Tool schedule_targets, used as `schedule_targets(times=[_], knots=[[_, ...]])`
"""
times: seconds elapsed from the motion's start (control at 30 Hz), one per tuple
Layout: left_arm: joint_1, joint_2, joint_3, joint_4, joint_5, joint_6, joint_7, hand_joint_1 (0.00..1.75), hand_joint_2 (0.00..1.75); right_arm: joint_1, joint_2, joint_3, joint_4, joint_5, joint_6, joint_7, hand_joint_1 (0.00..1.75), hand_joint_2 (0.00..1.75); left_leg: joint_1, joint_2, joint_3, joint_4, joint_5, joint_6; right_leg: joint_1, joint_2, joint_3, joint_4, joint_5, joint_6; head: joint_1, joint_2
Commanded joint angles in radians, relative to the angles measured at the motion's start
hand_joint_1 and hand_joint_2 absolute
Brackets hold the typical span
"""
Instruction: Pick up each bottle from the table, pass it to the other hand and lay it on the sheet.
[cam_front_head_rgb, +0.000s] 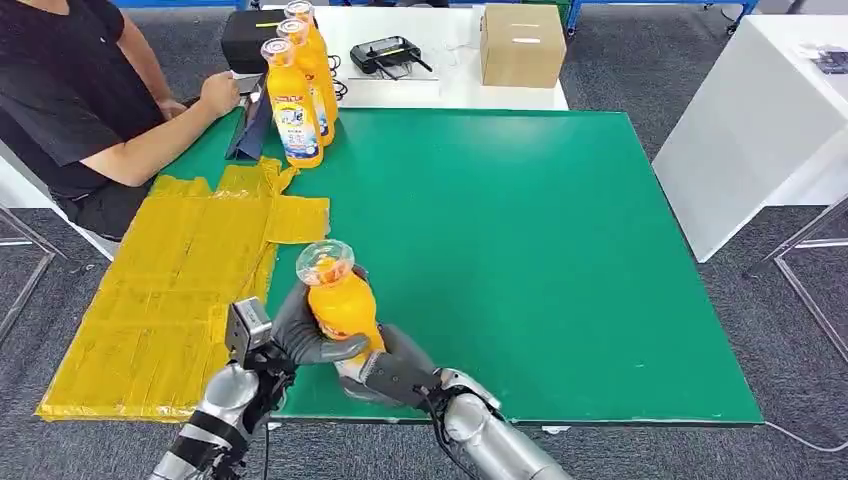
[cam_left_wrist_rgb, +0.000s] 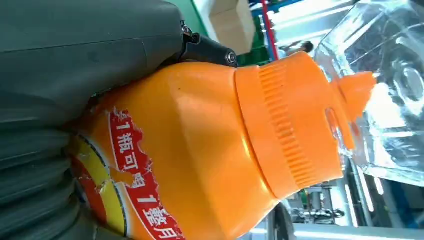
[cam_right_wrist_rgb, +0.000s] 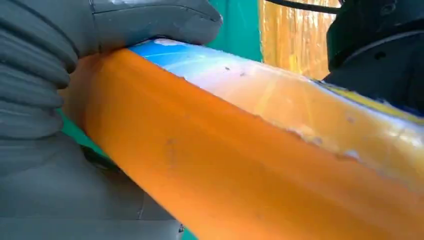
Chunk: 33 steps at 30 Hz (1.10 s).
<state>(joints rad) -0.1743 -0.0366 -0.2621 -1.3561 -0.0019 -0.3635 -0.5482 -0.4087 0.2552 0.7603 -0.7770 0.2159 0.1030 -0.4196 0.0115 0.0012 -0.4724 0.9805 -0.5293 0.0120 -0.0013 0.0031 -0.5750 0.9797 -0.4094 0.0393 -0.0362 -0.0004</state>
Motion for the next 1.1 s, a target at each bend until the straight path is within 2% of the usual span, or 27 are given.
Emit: schedule_targets(times=[0.03,1.1], knots=[[-0.005,0.021,-0.057,0.011,-0.031,-0.010,-0.009,1.75,1.75,-0.051,-0.069,-0.060,-0.144,-0.003,-0.006,0.005,1.75,1.75,0.000,0.000,0.000,0.000,0.000,0.000,0.000,0.000,0.000,0.000,0.000,0.000,0.000,0.000],[0.001,0.023,-0.051,-0.001,-0.046,0.004,-0.014,1.75,1.75,-0.043,-0.076,-0.076,-0.167,-0.006,-0.006,0.009,1.75,1.75,0.000,0.001,0.001,-0.001,0.000,0.000,0.000,0.001,0.001,-0.001,0.000,0.000,0.000,0.000]])
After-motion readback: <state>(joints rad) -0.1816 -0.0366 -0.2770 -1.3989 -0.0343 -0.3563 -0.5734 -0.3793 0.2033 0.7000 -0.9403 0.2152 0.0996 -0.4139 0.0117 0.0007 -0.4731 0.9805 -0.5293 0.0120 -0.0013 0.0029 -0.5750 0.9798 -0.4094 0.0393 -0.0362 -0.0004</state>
